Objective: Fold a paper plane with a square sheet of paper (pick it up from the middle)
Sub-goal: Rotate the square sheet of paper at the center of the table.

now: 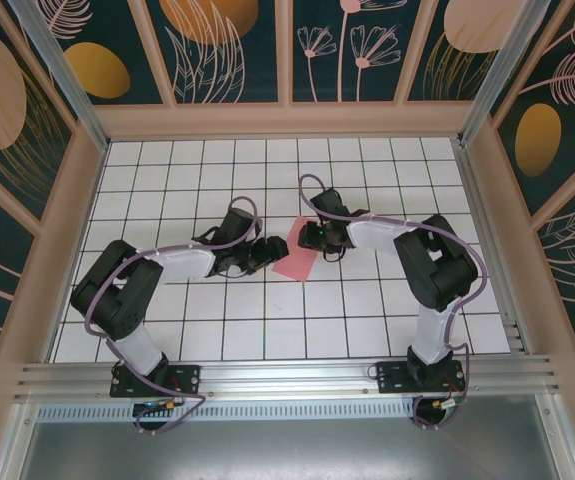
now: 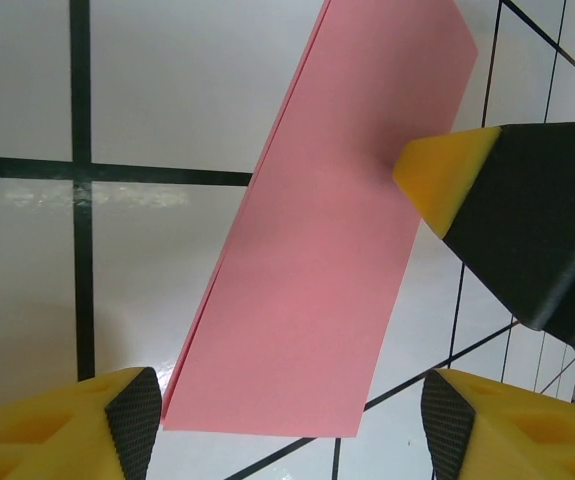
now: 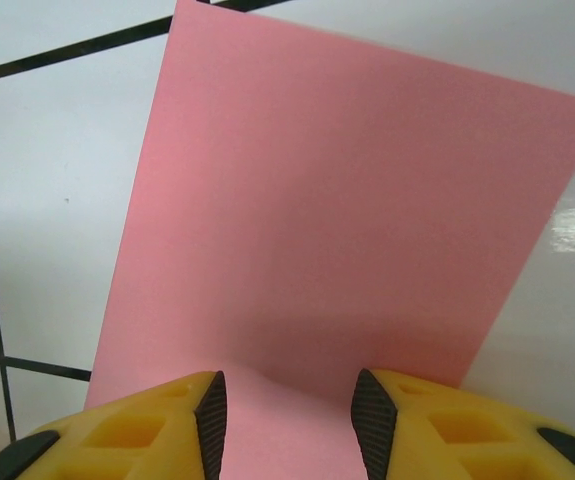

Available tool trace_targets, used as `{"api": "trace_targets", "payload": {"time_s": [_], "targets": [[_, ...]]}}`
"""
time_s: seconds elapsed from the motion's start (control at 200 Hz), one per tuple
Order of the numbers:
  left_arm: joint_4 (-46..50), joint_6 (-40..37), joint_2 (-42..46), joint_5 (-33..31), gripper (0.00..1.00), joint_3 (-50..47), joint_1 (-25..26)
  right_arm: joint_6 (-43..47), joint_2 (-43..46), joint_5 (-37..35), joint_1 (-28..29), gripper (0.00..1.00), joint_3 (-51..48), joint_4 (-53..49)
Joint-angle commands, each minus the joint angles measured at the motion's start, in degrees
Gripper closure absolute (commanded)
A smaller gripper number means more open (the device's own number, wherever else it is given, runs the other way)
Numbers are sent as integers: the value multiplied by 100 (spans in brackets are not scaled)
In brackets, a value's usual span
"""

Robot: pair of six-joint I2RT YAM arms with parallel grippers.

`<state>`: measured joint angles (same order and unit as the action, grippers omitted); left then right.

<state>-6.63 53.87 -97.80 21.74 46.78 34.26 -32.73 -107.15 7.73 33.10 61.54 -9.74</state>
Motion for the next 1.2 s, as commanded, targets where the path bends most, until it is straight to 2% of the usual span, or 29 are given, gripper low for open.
{"api": "trace_targets", "payload": {"time_s": [0.0,0.225,0.681,1.196], "targets": [[68,10,-219,35,28,205,69,135,-168,127,-128,58,-333,-206],[303,-55,-337,-96,28,297,126,135,-189,220,-145,58,-405,-116],[145,-218,-431,366,32,367,219,138,-233,194,-145,59,-423,-107],[-38,-244,-332,383,40,338,214,118,-287,217,-141,60,-454,-90]]}}
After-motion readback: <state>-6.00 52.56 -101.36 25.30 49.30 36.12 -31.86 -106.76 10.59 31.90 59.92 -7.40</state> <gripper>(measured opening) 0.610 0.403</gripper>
